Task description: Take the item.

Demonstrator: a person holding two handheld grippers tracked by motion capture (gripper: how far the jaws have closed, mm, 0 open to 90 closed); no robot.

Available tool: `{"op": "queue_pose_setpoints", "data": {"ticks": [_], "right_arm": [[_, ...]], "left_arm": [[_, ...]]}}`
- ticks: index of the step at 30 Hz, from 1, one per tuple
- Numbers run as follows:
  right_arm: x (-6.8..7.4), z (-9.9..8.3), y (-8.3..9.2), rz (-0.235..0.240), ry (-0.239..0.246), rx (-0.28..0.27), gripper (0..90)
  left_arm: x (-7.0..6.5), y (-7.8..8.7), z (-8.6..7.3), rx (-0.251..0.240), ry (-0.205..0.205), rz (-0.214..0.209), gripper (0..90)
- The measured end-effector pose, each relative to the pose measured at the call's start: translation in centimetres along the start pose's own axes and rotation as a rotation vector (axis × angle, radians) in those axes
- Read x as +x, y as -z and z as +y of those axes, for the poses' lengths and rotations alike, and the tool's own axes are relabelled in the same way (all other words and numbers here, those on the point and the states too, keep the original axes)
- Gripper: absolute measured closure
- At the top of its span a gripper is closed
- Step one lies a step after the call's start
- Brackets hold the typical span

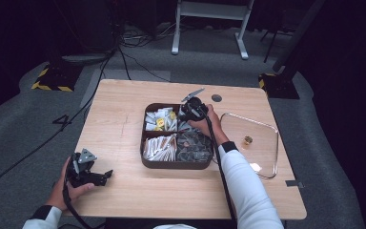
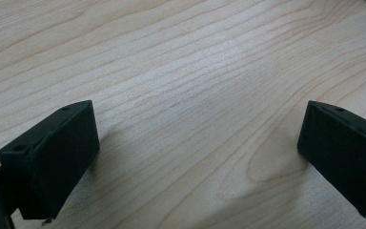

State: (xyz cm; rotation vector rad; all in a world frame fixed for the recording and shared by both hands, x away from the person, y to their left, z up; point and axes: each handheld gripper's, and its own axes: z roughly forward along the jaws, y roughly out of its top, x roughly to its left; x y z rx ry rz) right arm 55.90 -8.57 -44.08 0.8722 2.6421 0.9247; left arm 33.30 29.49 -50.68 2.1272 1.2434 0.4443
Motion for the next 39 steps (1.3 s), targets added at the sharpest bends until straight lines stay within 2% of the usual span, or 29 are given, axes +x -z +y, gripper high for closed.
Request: {"op": "queue_pose_setpoints", "data": {"ticks": [4,17,19,21,23,27,39], "right_arm": [[0.0,-0.3,0.4,0.003,0.0,-0.018,88.6],[0.2,-1.2,2.7,0.012,-0.005,-0.104,89.6],[0.1,-1.3,3.3,0.034,-0.02,-0.134,90.0],[0.4,-1.5,3.7,0.037,-0.011,-0.143,90.0],[0.6,-1.7,3.9,0.025,0.006,-0.139,90.0],[0.4,-2.1,4.4,0.026,0.0,-0.157,90.0],[0.2,-2.8,7.6,0.018,0.012,-0.213,90.0]], "left_arm": [[0.0,0.0,0.0,0.0,0.0,0.0,0.4],[0.0,0.0,0.0,-0.001,-0.002,0.002,0.4],[0.0,0.0,0.0,0.0,0.0,0.0,0.4],[0.0,0.0,0.0,0.0,0.0,0.0,0.4],[0.0,0.0,0.0,0.0,0.0,0.0,0.4],[0.0,0.0,0.0,0.0,0.0,0.0,0.4],[0.0,0.0,0.0,0.0,0.0,0.001,0.4]]}}
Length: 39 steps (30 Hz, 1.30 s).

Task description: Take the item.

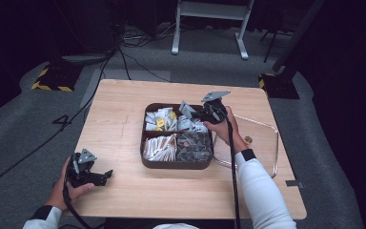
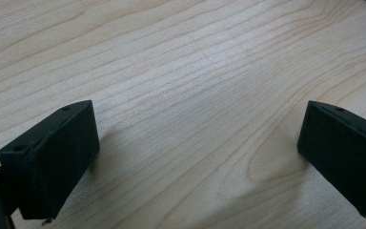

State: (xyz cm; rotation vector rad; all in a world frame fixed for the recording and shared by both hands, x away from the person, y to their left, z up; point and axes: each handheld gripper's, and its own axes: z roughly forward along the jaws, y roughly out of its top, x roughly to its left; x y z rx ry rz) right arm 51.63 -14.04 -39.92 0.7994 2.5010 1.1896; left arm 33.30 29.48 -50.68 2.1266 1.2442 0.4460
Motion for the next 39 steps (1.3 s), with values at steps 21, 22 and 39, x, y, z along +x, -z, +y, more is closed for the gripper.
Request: {"op": "queue_pose_setpoints", "data": {"ticks": [21,22,39], "right_arm": [[1.8,-1.7,3.4,0.026,0.039,-0.066,90.0],[1.9,-1.7,3.5,0.028,0.039,-0.07,90.0],[4.1,-3.0,6.1,0.072,0.084,-0.108,90.0]], "left_arm": [[0.0,0.0,0.0,0.001,0.001,0.0,0.4],[0.0,0.0,0.0,0.001,0.001,0.0,0.5],[0.0,0.0,0.0,0.001,-0.003,-0.002,0.3]]}}
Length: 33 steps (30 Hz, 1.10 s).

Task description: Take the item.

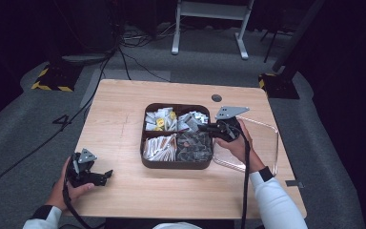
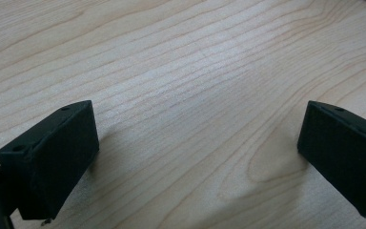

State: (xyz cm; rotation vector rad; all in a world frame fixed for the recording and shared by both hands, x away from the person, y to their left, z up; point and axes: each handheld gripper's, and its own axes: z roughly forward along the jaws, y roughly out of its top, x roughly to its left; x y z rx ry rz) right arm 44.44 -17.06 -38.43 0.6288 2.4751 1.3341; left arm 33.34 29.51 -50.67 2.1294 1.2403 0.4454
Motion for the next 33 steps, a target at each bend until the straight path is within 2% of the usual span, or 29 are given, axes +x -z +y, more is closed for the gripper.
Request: {"op": "queue_pose_setpoints", "data": {"ticks": [8,16,33], "right_arm": [[1.4,-0.6,0.7,0.009,0.032,0.007,90.0],[3.0,-1.0,1.7,0.043,0.062,0.002,90.0],[6.1,-2.4,2.0,0.11,0.11,0.034,90.0]], "left_arm": [[0.0,0.0,0.0,0.0,0.003,0.0,0.4],[0.0,0.0,0.0,0.0,0.004,0.001,0.4],[0.0,0.0,0.0,-0.001,0.003,0.001,0.4]]}}
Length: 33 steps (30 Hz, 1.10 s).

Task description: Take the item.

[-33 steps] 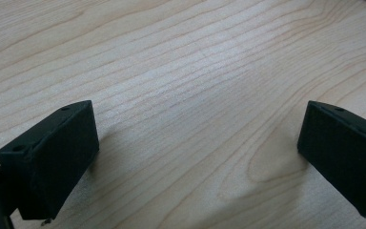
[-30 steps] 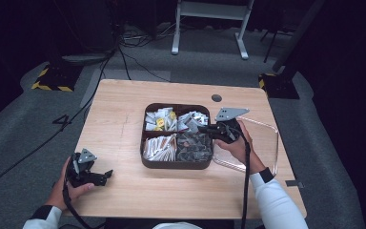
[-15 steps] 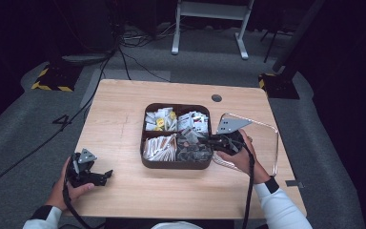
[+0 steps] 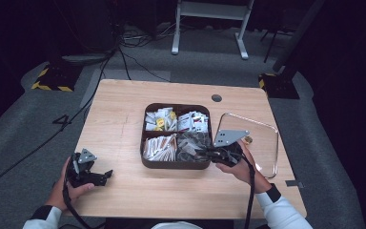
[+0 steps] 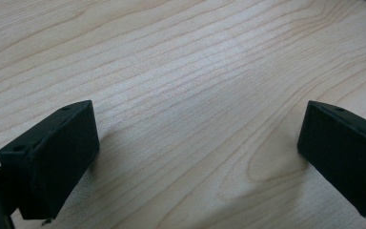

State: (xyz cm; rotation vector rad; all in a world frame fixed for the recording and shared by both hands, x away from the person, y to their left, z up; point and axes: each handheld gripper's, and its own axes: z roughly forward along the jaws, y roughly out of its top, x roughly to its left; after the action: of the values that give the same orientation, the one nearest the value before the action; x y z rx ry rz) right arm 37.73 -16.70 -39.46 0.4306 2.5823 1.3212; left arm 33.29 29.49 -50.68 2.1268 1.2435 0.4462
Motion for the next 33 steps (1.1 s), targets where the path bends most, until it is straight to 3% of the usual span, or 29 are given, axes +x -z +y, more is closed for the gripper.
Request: {"op": "queue_pose_setpoints", "data": {"ticks": [15,21,33], "right_arm": [[3.0,-1.2,-1.3,0.095,0.034,0.051,90.0],[4.0,-1.8,-1.9,0.11,0.046,0.088,90.0],[5.7,-3.5,-2.8,0.165,0.036,0.142,90.0]], "left_arm": [[0.0,0.0,0.0,0.001,-0.001,0.001,0.5],[0.0,0.0,0.0,0.0,0.0,0.005,0.5],[0.0,0.1,-0.1,0.001,0.001,0.002,0.5]]}}
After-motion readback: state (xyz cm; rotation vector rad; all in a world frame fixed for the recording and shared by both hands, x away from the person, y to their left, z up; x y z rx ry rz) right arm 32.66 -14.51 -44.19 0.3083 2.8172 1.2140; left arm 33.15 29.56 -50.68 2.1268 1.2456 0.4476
